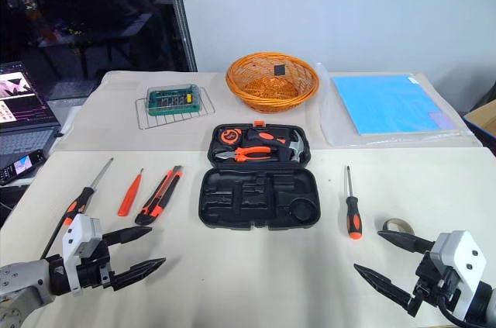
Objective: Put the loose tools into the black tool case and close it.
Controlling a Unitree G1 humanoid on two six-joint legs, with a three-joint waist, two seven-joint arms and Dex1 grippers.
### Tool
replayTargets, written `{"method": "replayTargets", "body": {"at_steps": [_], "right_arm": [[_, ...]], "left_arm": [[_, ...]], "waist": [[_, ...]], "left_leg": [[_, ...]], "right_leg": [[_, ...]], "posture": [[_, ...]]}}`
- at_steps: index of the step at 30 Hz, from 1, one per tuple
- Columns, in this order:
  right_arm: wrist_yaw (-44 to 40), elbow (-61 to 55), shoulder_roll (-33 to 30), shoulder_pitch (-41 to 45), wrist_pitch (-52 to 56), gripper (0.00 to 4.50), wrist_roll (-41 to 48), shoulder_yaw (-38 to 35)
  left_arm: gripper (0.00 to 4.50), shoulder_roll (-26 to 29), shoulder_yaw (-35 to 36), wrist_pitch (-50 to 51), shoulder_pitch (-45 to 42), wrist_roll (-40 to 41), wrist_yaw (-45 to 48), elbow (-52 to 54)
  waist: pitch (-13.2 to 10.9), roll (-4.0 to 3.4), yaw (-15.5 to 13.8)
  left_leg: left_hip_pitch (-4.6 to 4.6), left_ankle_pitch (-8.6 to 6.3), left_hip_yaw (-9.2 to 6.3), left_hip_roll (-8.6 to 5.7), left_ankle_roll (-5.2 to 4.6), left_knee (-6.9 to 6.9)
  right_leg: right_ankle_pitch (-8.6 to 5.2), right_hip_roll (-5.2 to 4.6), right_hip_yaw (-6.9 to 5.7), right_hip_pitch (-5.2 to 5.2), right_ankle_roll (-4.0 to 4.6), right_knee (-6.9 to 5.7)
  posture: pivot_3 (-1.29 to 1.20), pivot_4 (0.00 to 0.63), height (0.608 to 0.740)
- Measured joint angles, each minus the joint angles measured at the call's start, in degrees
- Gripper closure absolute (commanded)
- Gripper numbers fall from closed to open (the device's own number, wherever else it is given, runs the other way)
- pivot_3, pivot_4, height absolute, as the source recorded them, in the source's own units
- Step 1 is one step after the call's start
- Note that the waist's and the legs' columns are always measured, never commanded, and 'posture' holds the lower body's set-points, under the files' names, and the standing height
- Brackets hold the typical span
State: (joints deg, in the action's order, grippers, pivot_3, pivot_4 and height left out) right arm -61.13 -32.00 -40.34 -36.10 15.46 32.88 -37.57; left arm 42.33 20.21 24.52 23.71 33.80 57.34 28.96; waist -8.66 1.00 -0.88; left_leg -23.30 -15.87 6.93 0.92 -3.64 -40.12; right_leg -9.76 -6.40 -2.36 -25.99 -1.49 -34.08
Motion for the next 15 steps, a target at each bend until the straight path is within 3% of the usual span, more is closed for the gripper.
{"method": "replayTargets", "body": {"at_steps": [3,9,12,15], "right_arm": [[0.41,0.47,0.55,2.36,-0.68,0.03,-0.10,0.87],[4.87,-2.53,1.33,17.14,-0.69,0.03,2.42,8.81],[5.05,-5.00,-2.27,23.68,2.94,0.03,6.57,13.01],[5.00,-6.08,-5.71,29.15,7.34,0.03,11.10,16.03]], "left_arm": [[0.00,-1.81,0.29,1.93,-2.43,0.73,-3.64,0.00],[0.00,-6.72,4.86,15.87,-14.50,5.31,-25.96,0.22],[0.00,-5.22,8.04,25.22,-20.09,4.65,-35.86,-4.45],[0.00,-0.09,10.33,28.49,-22.28,2.57,-37.72,-11.12]], "waist": [[-0.01,0.02,0.01],[-0.09,0.10,0.36],[-0.16,0.18,0.24],[-0.35,0.51,0.22]], "left_leg": [[0.13,0.00,-0.03,0.01,0.01,-0.01],[0.58,0.02,-0.06,0.00,0.06,-0.12],[0.65,0.05,-0.09,-0.02,0.07,-0.02],[0.63,0.12,-0.12,0.00,0.08,0.16]], "right_leg": [[0.00,-0.01,-0.01,-0.02,-0.01,0.02],[0.04,0.00,0.00,0.73,-0.07,-0.09],[0.03,0.08,-0.04,0.75,-0.05,-0.10],[-0.04,0.20,-0.14,0.69,0.17,-0.05]], "posture": [[0.00,0.150,0.740],[0.00,0.150,0.740],[0.00,0.150,0.740],[0.00,0.150,0.740]]}}
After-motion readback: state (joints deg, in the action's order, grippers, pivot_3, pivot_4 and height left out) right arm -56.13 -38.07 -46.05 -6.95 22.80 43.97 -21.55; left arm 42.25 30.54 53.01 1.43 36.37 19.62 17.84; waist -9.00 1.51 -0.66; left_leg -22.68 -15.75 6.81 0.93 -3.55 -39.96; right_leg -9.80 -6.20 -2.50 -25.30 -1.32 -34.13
